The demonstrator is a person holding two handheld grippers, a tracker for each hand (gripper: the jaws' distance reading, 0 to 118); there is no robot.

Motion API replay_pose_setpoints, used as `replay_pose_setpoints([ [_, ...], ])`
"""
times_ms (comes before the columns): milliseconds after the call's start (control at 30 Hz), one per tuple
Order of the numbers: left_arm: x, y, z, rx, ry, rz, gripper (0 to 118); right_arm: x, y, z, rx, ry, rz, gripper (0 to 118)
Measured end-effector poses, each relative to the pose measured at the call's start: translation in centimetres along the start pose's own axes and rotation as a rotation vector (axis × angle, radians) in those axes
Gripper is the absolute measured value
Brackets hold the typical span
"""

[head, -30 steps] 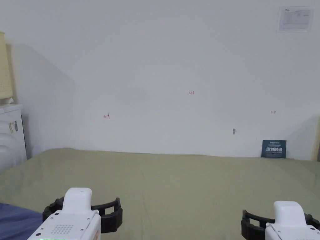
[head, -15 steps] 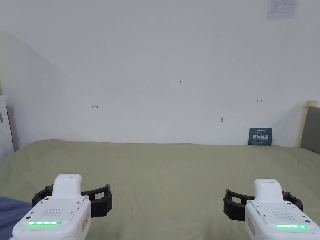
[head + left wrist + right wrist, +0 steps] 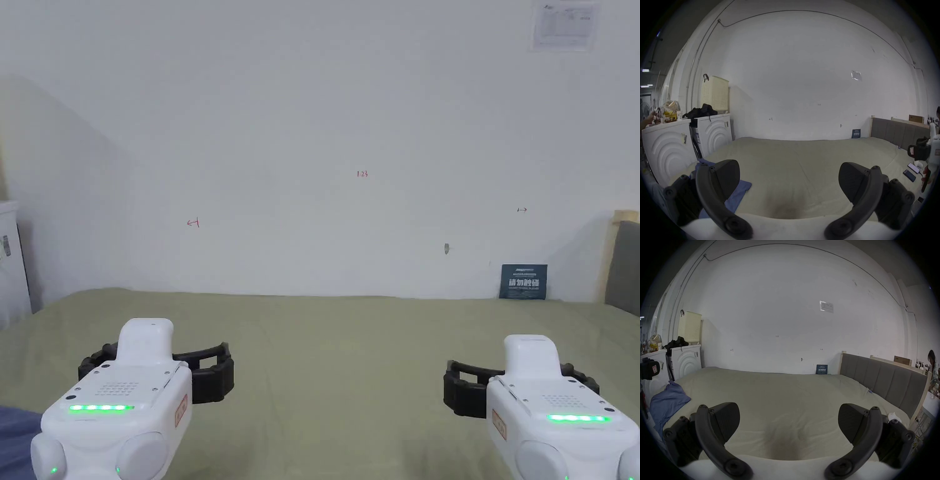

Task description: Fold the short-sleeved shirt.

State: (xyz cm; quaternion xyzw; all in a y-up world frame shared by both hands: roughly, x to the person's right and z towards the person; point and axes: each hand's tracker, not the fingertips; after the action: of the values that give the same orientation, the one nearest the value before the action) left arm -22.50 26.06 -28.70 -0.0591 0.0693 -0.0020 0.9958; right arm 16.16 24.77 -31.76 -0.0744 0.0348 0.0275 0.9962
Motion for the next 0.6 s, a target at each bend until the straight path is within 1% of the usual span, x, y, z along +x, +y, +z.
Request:
replay_pose_setpoints([
  [100,-0.2,0.4,0.0,0.010,-0.011,0.007,118,-0.2,0.9,-0.1,0.018,0.006,0.019,118],
  [167,-0.2,0.6,0.2,0.016,-0.008,0.010,118,-0.4,1.1,0.0,0.028,0.032,0.058,118],
  [233,-0.5,0.7,0.2,0.015,-0.016,0.014,118,-0.7,1.2,0.0,0.033,0.028,0.089,118],
  [400,-0.9,0.6,0.6,0.007,-0.001,0.022,118,-0.3,1.3,-0.4,0.027,0.033,0.073,118],
  [600,-1.4,1.1,0.9,0.028,0.007,0.001,118,0.0,1.2,-0.6,0.015,0.017,0.065,118],
])
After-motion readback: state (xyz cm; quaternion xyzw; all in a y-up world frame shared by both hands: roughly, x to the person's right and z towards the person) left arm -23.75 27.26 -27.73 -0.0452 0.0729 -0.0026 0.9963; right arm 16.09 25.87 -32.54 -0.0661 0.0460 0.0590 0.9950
